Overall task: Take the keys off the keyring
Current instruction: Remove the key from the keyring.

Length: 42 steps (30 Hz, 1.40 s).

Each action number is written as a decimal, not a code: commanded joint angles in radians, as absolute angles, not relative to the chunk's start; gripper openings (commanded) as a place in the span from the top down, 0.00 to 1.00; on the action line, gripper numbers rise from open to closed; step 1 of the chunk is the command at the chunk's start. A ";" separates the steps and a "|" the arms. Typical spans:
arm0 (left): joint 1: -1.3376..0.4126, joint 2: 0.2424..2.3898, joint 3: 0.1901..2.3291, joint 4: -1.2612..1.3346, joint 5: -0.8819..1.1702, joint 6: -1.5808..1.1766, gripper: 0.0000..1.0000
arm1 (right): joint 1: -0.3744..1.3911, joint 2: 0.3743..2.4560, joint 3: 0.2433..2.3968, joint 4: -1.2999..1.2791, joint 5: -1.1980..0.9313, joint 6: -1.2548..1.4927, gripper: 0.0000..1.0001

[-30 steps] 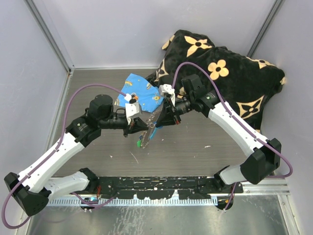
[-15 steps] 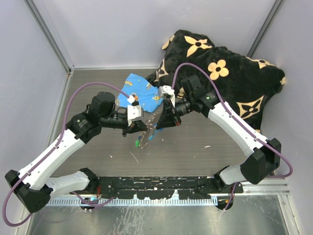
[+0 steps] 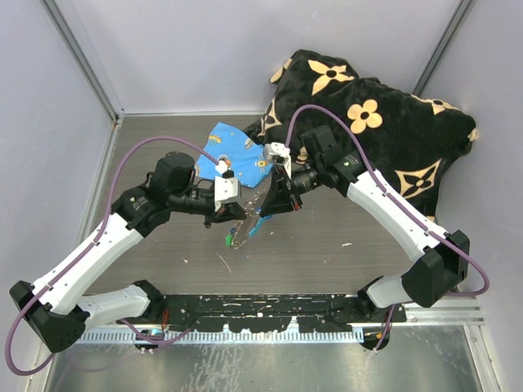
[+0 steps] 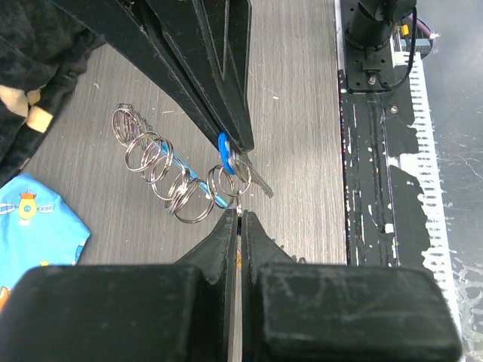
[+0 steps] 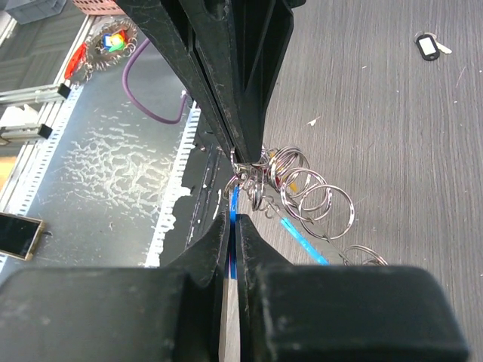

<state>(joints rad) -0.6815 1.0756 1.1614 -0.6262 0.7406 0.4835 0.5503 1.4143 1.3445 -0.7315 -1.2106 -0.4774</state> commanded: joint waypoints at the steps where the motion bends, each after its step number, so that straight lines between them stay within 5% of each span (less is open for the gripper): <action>1: -0.690 1.075 1.205 -0.662 0.763 0.502 1.00 | 0.548 1.387 1.392 -0.680 -1.241 -0.428 0.98; 27: -0.715 1.083 1.220 -0.699 0.762 0.557 1.00 | 0.566 1.423 1.394 -0.605 -1.197 -0.304 0.95; 35: -0.715 1.073 1.219 -0.732 0.777 0.590 1.00 | 0.531 1.421 1.502 -0.823 -0.993 -0.533 0.95; 42: -0.718 1.099 1.237 -0.746 0.813 0.597 1.00 | 0.565 1.459 1.572 -0.935 -1.026 -0.621 0.90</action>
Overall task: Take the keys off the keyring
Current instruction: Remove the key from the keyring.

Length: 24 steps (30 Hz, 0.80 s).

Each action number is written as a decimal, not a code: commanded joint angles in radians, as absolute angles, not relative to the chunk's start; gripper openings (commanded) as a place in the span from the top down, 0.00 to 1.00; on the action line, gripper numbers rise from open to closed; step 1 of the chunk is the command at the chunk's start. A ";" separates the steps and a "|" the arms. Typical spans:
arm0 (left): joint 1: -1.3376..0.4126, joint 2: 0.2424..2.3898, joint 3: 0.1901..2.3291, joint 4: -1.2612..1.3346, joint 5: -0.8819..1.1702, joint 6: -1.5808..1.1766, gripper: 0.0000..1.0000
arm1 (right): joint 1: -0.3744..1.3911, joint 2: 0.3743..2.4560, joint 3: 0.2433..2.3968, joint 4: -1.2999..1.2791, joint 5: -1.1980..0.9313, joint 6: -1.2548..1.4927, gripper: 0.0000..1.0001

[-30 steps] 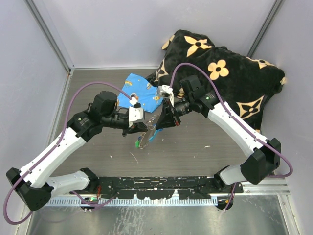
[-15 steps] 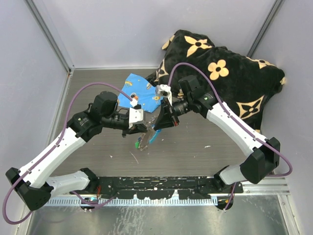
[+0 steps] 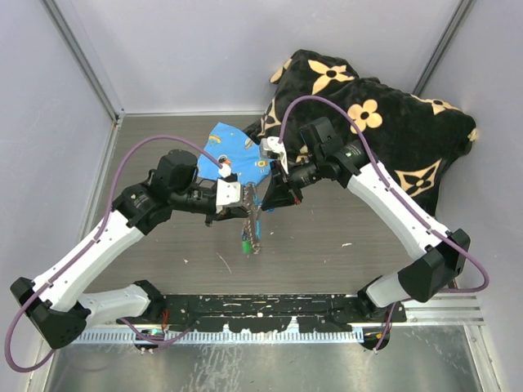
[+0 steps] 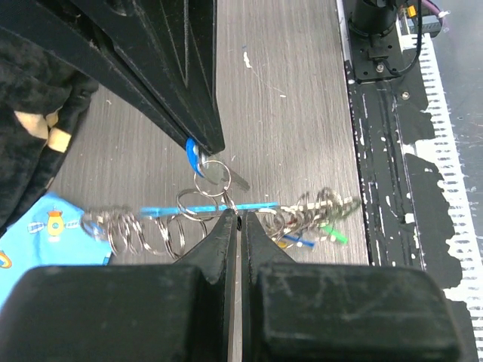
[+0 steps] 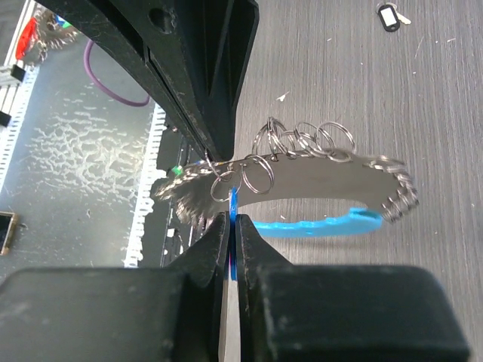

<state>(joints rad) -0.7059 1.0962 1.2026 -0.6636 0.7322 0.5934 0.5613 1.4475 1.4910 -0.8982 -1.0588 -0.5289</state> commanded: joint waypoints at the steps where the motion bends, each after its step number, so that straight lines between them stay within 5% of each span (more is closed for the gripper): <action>1: -0.719 1.102 1.239 -0.744 0.814 0.597 1.00 | 0.576 1.462 1.577 -0.941 -1.021 -0.627 0.90; 16: -0.728 1.126 1.209 -0.715 0.827 0.589 1.00 | 0.629 1.542 1.725 -1.114 -0.950 -0.754 0.81; 24: -0.729 1.111 1.191 -0.686 0.847 0.568 1.00 | 0.627 1.558 1.731 -1.123 -0.921 -0.775 0.93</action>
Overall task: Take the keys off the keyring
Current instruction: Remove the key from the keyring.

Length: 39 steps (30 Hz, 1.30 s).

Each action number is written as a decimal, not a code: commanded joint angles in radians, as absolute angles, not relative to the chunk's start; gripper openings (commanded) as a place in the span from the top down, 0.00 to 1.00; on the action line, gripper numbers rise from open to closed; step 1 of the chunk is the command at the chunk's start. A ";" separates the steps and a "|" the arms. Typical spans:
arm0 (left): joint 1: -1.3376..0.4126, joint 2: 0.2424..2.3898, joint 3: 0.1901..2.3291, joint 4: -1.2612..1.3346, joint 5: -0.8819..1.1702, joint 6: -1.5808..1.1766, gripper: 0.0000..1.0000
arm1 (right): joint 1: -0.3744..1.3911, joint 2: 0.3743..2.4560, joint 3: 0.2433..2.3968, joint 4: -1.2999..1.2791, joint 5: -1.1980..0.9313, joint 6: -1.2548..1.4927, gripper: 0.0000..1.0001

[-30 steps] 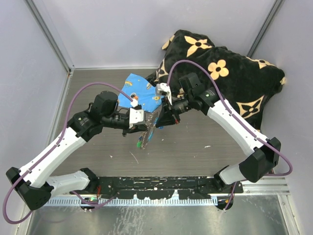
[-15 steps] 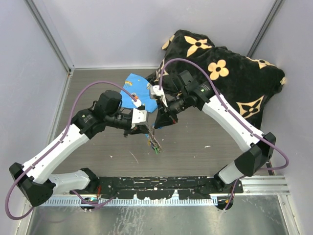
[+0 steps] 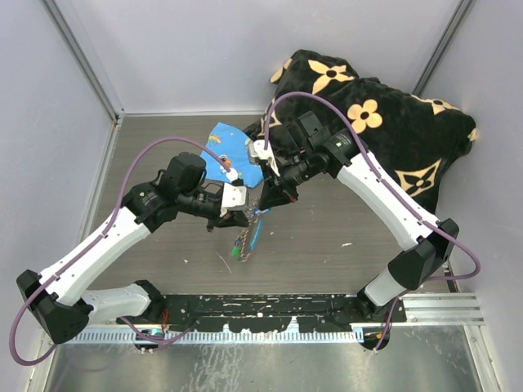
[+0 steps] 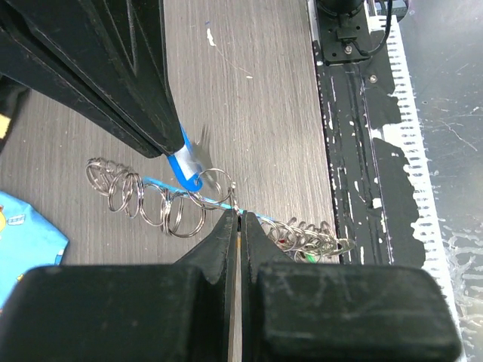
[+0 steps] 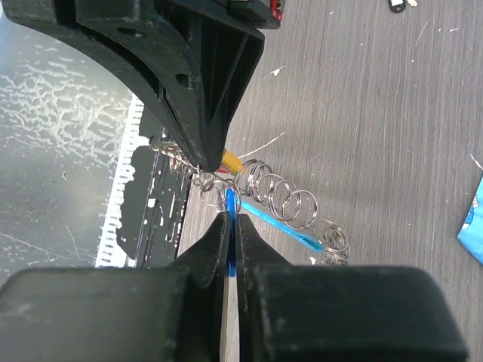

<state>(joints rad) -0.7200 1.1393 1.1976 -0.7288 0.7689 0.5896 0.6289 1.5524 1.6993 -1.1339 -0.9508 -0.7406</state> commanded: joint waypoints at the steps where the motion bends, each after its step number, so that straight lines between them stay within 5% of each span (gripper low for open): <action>1: -0.729 1.107 1.186 -0.680 0.850 0.564 1.00 | 0.628 1.558 1.723 -1.122 -0.917 -0.777 0.94; 21: -0.728 1.074 1.107 -0.532 0.920 0.449 1.00 | 0.627 1.472 1.539 -1.018 -0.907 -0.799 0.95; 27: -0.727 1.060 1.078 -0.478 0.897 0.390 1.00 | 0.623 1.451 1.560 -1.033 -0.957 -0.790 0.72; 39: -0.727 0.963 0.941 -0.175 0.854 0.126 1.00 | 0.595 1.399 1.554 -1.054 -1.138 -0.795 0.57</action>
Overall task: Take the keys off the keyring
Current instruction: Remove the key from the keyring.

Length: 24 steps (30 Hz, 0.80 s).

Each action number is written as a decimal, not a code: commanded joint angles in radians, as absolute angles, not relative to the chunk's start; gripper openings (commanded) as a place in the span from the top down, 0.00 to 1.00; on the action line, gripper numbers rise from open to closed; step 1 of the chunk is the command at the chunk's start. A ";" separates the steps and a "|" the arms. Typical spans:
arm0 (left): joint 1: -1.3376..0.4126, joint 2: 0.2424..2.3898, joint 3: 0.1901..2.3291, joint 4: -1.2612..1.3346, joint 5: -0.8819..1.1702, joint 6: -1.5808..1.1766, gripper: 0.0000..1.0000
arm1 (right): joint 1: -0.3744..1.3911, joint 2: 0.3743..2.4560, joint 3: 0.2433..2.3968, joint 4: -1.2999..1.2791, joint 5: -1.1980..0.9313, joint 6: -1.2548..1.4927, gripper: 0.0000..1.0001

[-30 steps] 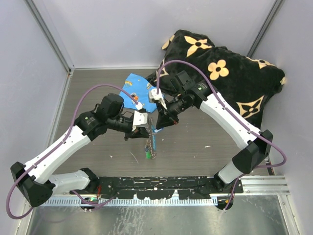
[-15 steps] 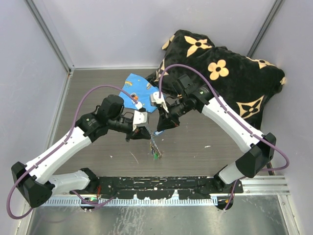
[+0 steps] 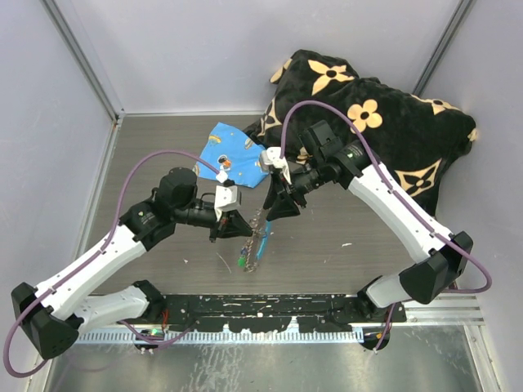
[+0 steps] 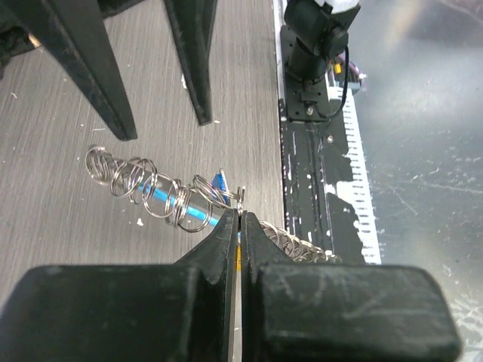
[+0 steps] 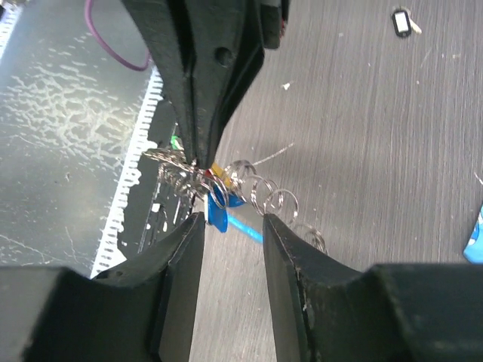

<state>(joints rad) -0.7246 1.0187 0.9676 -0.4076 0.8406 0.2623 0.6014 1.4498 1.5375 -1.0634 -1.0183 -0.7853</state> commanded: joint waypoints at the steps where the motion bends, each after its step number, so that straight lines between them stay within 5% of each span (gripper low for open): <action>1: -0.727 0.954 0.927 -0.141 0.845 0.095 1.00 | 0.595 1.394 1.546 -1.051 -1.159 -0.795 0.57; 24: -0.730 0.866 0.764 0.226 0.675 -0.294 1.00 | 0.531 1.359 1.487 -0.955 -1.203 -0.700 0.59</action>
<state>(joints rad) -0.7246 0.8986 0.7551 0.0826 0.6880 -0.2520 0.5331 1.3979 1.4975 -1.0088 -1.1732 -0.7345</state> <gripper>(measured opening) 0.007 0.410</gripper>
